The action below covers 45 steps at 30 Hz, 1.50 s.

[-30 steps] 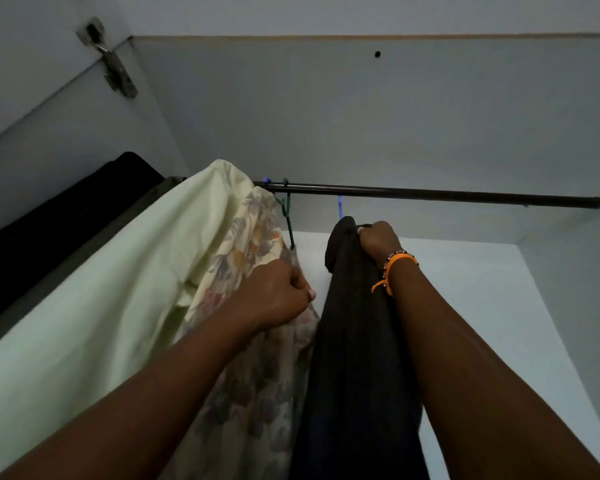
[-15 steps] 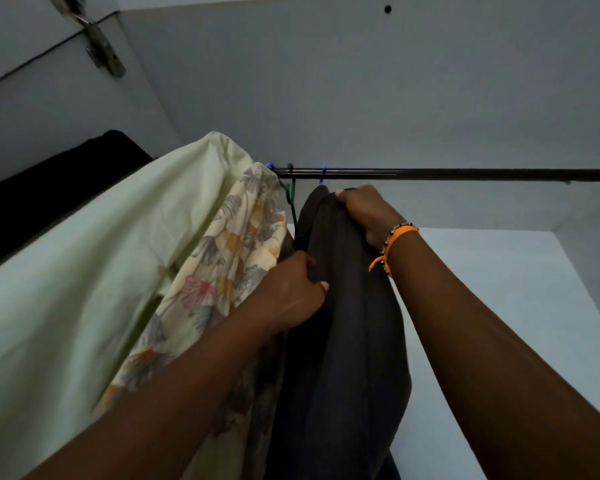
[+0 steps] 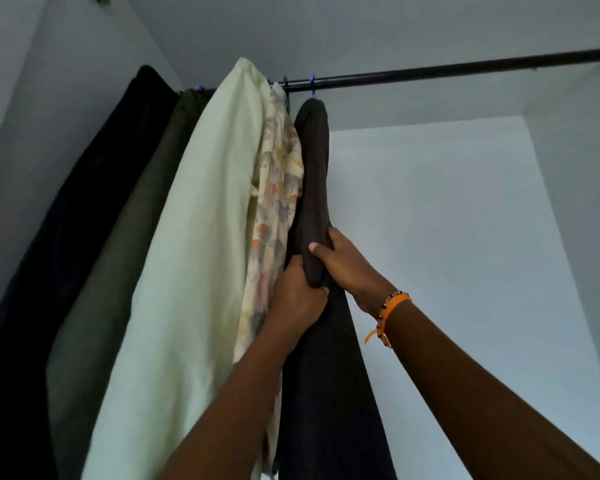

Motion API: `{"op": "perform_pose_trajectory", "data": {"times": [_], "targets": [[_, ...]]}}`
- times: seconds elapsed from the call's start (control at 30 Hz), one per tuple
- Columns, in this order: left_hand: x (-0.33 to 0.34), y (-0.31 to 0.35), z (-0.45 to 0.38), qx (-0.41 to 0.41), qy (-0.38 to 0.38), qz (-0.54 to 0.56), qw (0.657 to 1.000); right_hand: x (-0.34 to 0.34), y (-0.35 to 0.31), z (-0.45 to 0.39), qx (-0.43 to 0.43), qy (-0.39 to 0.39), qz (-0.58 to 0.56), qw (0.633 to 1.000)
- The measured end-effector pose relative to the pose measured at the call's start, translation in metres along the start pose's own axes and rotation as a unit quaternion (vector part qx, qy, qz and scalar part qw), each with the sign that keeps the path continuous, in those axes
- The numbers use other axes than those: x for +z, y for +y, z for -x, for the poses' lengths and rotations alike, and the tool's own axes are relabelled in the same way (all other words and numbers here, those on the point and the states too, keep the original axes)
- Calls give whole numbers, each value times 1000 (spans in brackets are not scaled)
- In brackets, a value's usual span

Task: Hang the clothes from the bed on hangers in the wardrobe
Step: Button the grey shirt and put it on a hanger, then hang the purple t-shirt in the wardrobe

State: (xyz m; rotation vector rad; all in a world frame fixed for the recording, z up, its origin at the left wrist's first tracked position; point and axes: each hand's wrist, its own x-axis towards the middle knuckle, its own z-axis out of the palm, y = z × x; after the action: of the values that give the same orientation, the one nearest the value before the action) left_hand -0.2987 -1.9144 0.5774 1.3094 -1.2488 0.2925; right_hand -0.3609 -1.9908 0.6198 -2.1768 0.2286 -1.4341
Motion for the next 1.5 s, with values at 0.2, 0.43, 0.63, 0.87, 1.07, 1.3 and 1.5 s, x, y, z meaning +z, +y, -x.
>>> {"op": "perform_pose_trajectory", "data": {"times": [0.2,0.43,0.63,0.87,1.07,1.3,1.5], "targets": [[-29,-13,110,-51,-48,37,997,21,3,145,101,-65,55,991],[-68,24,209,-102,63,-28,992,31,-60,263,15,114,225,968],[-100,73,297,-166,69,31,983,31,-119,345,-21,32,90,995],[-152,129,444,-274,98,56,955,27,-195,484,52,-65,-33,996],[-218,177,580,-370,124,47,919,46,-267,603,106,-165,-116,974],[-322,229,728,-455,243,47,855,104,-369,721,147,-298,-206,920],[-441,288,851,-475,374,9,797,180,-492,831,135,-395,-284,863]]}}
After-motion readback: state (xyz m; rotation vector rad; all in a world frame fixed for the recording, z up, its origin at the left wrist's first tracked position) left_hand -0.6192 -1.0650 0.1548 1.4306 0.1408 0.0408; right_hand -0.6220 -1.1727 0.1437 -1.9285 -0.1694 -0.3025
